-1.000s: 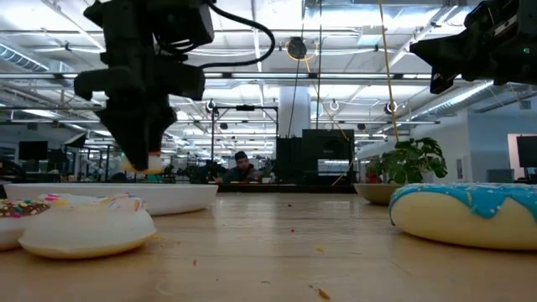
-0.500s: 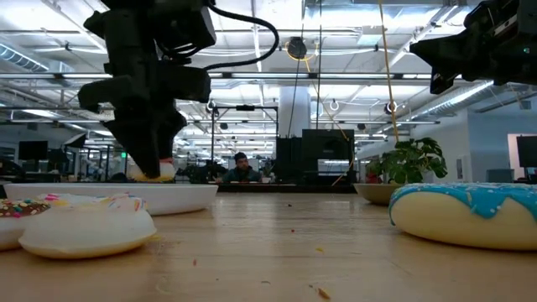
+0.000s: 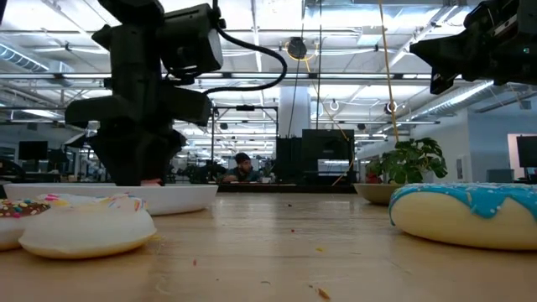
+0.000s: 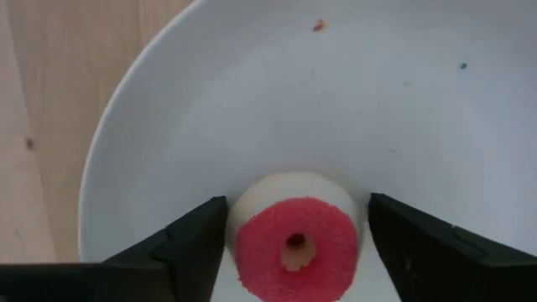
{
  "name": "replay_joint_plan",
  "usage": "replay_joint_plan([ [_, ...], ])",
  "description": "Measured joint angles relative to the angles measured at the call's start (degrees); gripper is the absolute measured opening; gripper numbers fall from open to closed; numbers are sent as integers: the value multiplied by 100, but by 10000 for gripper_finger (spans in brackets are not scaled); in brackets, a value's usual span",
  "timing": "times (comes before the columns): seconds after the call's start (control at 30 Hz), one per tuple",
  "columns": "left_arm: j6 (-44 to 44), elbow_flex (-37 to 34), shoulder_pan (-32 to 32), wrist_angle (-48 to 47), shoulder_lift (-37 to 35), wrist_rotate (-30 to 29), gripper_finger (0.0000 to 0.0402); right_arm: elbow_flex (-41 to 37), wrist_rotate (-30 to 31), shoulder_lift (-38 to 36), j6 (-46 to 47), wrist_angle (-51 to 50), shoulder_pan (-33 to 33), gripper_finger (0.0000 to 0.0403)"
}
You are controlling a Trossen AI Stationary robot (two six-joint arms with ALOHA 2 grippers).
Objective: Pick & Place donuts
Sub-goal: Put the small orange donut on the white plate, then put the small blue donut on the white plate
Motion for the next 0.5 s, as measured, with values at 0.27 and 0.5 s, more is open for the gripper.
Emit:
replay_joint_plan([
  [0.27,-110,1094,-2,-1457,-33,-226,356,-1,0,0,15,1,0,0],
  [0.5,-600,2581,-401,-2708,-43,92,360,-1,-2,1,64,-11,0,0],
])
